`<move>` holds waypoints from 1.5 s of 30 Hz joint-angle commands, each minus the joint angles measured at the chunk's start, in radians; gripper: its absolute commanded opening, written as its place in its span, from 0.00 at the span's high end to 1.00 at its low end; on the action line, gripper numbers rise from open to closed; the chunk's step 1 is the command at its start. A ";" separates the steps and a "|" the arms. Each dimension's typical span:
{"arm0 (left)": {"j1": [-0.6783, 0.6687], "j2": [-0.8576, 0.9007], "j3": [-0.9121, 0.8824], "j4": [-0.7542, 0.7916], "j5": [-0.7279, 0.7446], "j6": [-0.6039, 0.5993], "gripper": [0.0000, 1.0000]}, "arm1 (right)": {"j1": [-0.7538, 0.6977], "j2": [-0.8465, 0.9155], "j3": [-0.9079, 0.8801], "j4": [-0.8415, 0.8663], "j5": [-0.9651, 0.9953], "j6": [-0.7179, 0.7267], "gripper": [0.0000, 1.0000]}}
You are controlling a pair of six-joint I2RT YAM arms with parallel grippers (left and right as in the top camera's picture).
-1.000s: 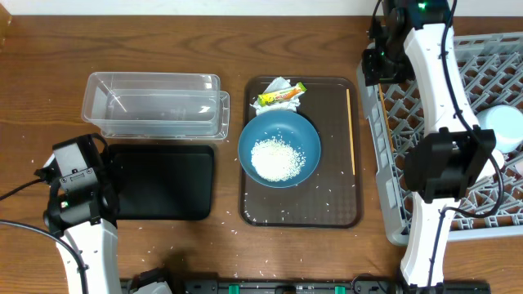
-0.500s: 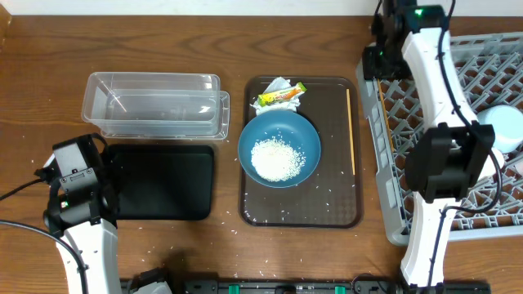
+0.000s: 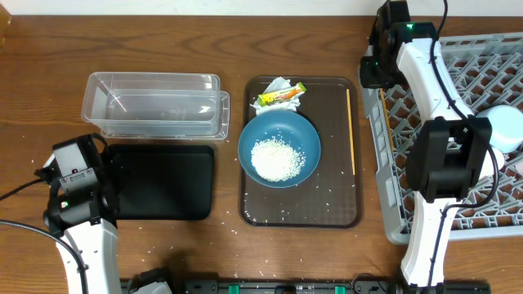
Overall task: Sort waste into correct bins and load items into the dishwasher rack
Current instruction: 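Release the chopstick in the rack and raise the right gripper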
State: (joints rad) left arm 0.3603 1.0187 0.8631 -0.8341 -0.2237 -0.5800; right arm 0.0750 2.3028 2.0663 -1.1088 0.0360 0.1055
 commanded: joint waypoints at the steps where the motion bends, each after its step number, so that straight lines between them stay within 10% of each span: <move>1: 0.006 -0.005 0.016 -0.003 -0.009 -0.009 0.10 | -0.046 -0.017 -0.001 0.013 0.068 0.066 0.93; 13: 0.006 -0.005 0.016 -0.003 -0.009 -0.009 0.11 | -0.095 -0.017 -0.001 0.015 0.063 0.043 0.95; 20: 0.006 -0.005 0.016 -0.003 -0.010 -0.009 0.10 | -0.092 -0.020 0.002 0.013 0.030 0.009 0.59; 34: 0.006 -0.005 0.016 -0.003 -0.009 -0.009 0.10 | -0.086 -0.059 0.010 0.023 -0.108 -0.138 0.88; 45: 0.006 -0.005 0.016 -0.003 -0.010 -0.009 0.11 | -0.087 -0.059 0.009 0.020 -0.119 -0.270 0.90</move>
State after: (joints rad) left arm 0.3603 1.0187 0.8631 -0.8341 -0.2237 -0.5800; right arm -0.0174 2.2856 2.0663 -1.0882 -0.0265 -0.0784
